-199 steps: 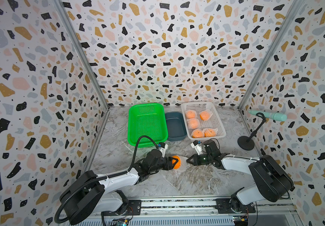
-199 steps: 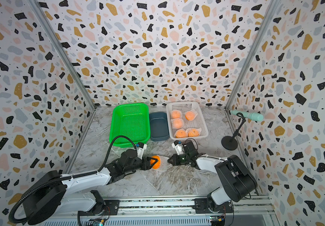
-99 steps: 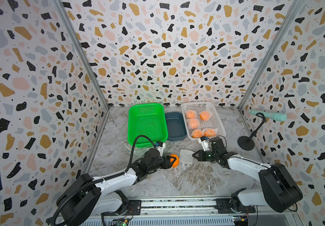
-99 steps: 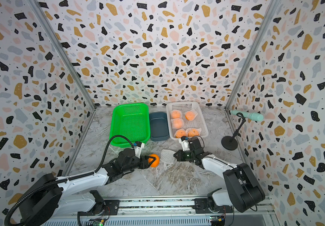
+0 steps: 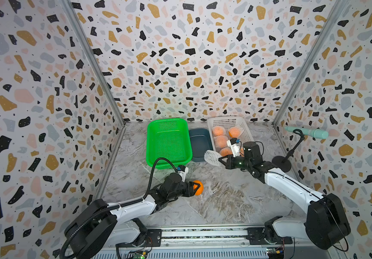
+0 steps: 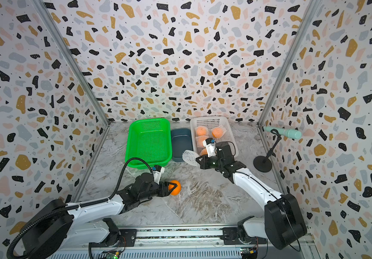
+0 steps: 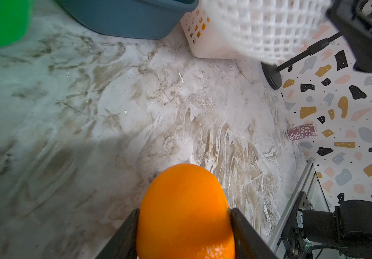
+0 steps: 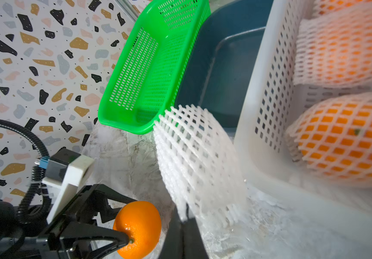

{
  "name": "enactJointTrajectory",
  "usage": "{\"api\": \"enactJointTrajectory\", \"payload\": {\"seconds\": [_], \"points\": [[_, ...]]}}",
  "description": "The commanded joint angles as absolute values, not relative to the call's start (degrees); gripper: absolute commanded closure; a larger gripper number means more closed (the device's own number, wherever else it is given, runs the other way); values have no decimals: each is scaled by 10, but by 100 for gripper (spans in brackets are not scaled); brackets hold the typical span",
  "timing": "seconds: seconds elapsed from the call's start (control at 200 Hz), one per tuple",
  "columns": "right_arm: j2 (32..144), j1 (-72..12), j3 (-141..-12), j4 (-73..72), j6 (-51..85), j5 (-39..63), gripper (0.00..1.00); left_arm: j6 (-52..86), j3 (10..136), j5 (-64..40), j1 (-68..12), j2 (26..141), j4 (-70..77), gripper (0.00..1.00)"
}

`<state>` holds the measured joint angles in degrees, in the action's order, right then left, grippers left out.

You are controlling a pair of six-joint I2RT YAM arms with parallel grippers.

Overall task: Remove foam nets from oranges
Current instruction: Remove the foam net from the orange, then place the foam net into the storage box.

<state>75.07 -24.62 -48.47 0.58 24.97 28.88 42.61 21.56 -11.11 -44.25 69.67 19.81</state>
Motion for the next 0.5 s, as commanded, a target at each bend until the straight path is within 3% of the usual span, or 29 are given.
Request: {"api": "enactJointTrajectory", "payload": {"seconds": [0.0, 0.496], "points": [[776, -252, -534, 12, 238, 289, 100, 421, 214, -122, -439, 699, 227, 42], [1057, -294, -779, -25, 242, 174, 100, 418, 227, -126, -439, 696, 223, 42]]}}
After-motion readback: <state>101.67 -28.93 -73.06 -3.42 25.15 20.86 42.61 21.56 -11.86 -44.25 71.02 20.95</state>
